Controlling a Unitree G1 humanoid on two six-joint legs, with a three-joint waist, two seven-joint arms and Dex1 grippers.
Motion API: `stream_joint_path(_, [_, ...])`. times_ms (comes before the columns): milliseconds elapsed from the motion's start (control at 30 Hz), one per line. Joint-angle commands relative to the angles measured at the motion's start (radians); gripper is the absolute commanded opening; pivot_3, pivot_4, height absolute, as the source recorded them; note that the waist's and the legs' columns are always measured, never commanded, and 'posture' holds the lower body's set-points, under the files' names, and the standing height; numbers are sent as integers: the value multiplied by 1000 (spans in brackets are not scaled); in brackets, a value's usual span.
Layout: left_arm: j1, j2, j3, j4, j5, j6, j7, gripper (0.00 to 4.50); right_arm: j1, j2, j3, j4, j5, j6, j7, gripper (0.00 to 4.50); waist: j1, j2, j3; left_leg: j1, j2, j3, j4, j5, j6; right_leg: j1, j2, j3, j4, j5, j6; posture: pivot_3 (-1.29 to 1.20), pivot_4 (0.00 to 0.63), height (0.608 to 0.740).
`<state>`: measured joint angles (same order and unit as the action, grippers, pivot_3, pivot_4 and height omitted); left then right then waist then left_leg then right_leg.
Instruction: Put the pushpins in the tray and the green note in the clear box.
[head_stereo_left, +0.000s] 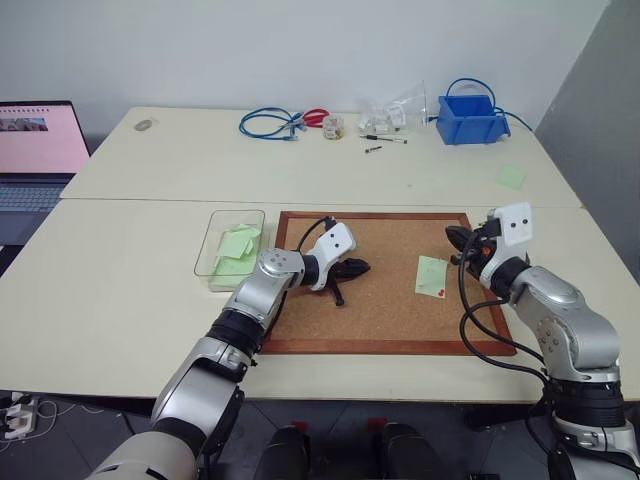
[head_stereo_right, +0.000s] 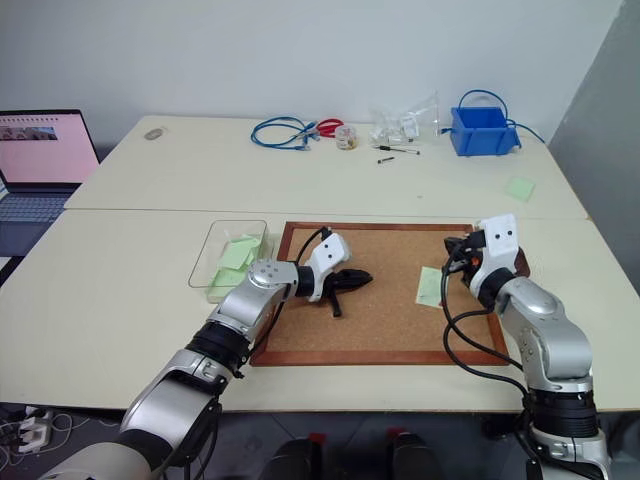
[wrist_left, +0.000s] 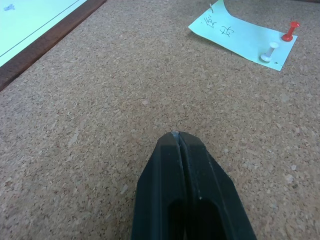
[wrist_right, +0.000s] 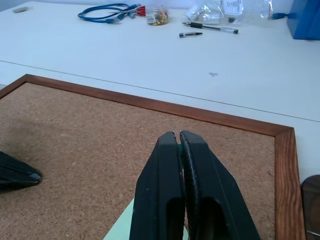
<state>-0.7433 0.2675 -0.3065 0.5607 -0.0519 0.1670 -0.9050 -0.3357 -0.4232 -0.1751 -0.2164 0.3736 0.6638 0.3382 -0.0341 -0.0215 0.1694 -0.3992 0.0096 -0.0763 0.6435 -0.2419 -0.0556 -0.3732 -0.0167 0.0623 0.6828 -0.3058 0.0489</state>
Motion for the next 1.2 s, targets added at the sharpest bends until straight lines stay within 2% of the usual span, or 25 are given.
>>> stream_joint_path(33, [9, 10, 0, 31, 33, 14, 8, 0, -50, -35, -65, 104, -98, -55, -118, 36, -1, 0, 0, 0, 0, 0, 0, 0, 0, 0, 0, 0, 0, 0, 0, 0, 150, 740])
stream_joint_path(167, [7, 10, -2, 34, 34, 11, 3, 0, -99, -30, -101, 238, -137, -102, -184, 36, -1, 0, 0, 0, 0, 1, 0, 0, 0, 0, 0, 0, 0, 0, 0, 0, 150, 740])
stream_joint_path(467, [8, 13, -6, 29, 37, 7, 0, 0, -192, -22, -138, 453, -123, -164, -194, 36, -1, 1, -1, 1, 0, 1, -1, 0, 0, 0, 0, 1, 0, 0, 0, 0, 150, 740])
stream_joint_path(1000, [19, 15, -5, 21, 37, 8, 5, 0, -175, -30, -131, 466, -136, -179, -187, 3466, -2, 1, -1, 1, 0, 1, -1, 0, 0, 0, 0, 1, 0, 0, 0, 0, 150, 740])
stream_joint_path(1133, [17, 14, -5, 24, 36, 6, 3, 0, -169, -37, -126, 464, -149, -181, -193, 4155, -2, 1, -1, 1, 0, 1, -1, 0, 0, 0, 0, 1, 0, 0, 0, 0, 150, 740])
stream_joint_path(1200, [15, 13, -4, 26, 36, 6, 3, 0, -168, -39, -121, 466, -157, -185, -192, 4278, -2, 1, -1, 0, 0, 1, -1, 0, 0, 0, 0, 1, 0, 0, 0, 0, 150, 740])
